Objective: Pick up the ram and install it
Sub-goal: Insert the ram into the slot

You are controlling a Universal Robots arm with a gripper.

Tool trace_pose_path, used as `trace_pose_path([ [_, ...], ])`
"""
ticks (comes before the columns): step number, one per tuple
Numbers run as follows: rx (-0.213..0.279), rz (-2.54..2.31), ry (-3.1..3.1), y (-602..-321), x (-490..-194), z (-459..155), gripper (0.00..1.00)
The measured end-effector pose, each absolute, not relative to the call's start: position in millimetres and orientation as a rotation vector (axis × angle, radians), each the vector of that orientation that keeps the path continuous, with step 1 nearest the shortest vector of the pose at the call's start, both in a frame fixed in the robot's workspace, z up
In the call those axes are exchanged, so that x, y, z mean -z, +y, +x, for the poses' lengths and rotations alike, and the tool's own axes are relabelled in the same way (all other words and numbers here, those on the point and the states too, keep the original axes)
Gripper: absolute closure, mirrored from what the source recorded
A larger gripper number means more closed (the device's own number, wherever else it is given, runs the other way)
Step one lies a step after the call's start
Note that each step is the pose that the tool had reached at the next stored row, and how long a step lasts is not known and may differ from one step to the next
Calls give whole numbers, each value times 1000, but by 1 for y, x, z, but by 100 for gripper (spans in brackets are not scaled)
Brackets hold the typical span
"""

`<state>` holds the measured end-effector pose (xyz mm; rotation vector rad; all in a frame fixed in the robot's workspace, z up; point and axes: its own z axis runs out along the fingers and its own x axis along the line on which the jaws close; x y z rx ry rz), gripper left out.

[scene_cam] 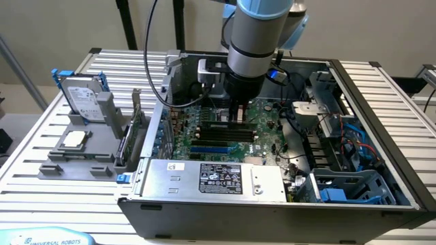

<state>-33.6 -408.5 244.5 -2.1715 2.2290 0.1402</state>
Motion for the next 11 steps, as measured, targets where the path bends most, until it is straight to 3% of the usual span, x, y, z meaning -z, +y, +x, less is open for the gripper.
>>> trace_pose_path([
  [11, -153, -2182, 2242, -408, -237, -34, 86],
])
